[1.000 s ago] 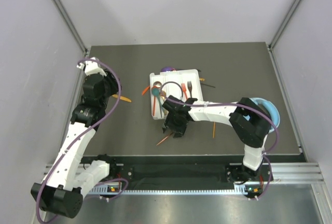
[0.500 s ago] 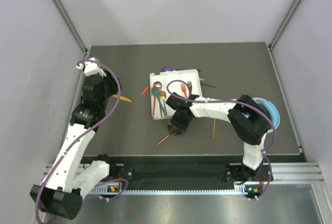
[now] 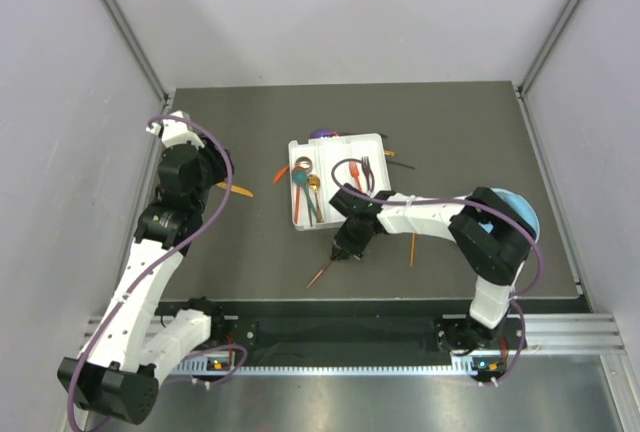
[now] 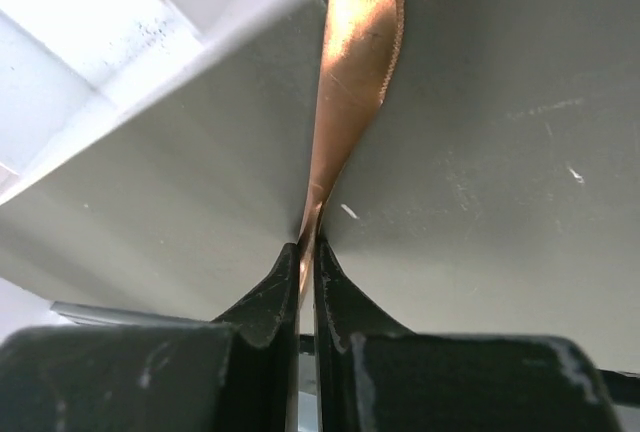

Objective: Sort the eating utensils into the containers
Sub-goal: Pick up the fork at the center of the board.

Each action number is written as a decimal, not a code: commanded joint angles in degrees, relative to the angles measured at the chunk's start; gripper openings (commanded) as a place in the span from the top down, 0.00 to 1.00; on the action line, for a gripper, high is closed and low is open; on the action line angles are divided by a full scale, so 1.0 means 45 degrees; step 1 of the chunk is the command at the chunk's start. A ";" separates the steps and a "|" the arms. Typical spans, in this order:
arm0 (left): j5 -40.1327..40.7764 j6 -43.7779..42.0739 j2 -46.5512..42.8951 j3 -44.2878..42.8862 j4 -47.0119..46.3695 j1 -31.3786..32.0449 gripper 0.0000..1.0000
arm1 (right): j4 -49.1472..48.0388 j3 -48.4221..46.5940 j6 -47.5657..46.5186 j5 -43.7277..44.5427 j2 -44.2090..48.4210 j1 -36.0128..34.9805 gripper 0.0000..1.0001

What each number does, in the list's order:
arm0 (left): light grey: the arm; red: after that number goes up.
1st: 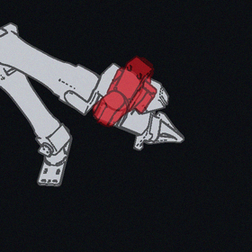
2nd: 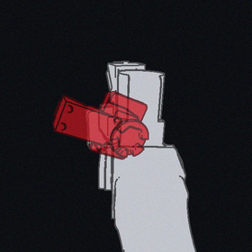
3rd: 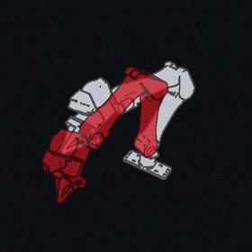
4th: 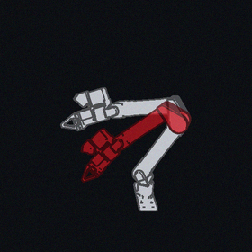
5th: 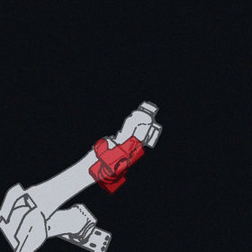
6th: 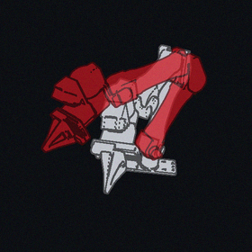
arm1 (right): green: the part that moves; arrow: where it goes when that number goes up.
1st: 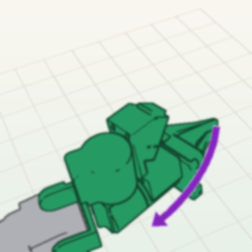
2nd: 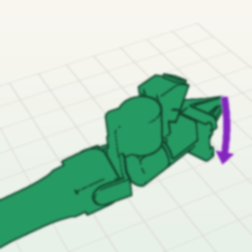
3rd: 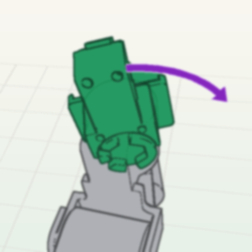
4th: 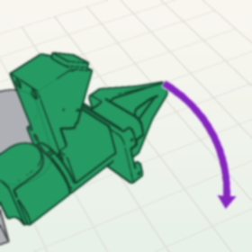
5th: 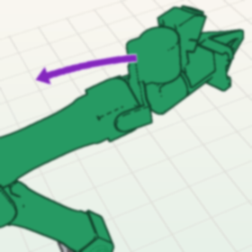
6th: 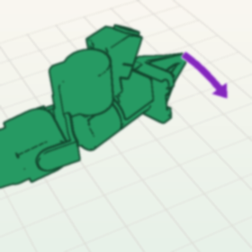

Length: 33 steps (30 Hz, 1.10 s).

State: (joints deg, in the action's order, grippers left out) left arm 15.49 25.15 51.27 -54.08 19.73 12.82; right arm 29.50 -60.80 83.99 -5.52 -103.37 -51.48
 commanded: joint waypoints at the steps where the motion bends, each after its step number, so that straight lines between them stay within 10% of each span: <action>1: 0.0191 -0.0119 -0.0318 0.0027 -0.0614 0.0042 0.51 | 0.1568 0.0795 -0.1143 0.0951 0.0119 -0.0277 1.00; 16: 0.0113 -0.0100 -0.0240 0.0027 -0.0614 0.0042 0.51 | 0.2606 0.3646 -0.0440 0.2261 0.3929 -0.0083 1.00; 33: 0.0075 -0.0100 -0.0103 -0.0012 -0.0536 0.0042 0.51 | 0.5339 0.1049 -0.1671 0.4449 0.5061 0.0542 1.00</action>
State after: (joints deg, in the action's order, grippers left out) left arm 15.73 25.12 50.78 -54.06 19.73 12.82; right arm 48.66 -52.47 78.00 9.98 -84.20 -50.02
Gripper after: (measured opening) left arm 0.492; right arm 0.021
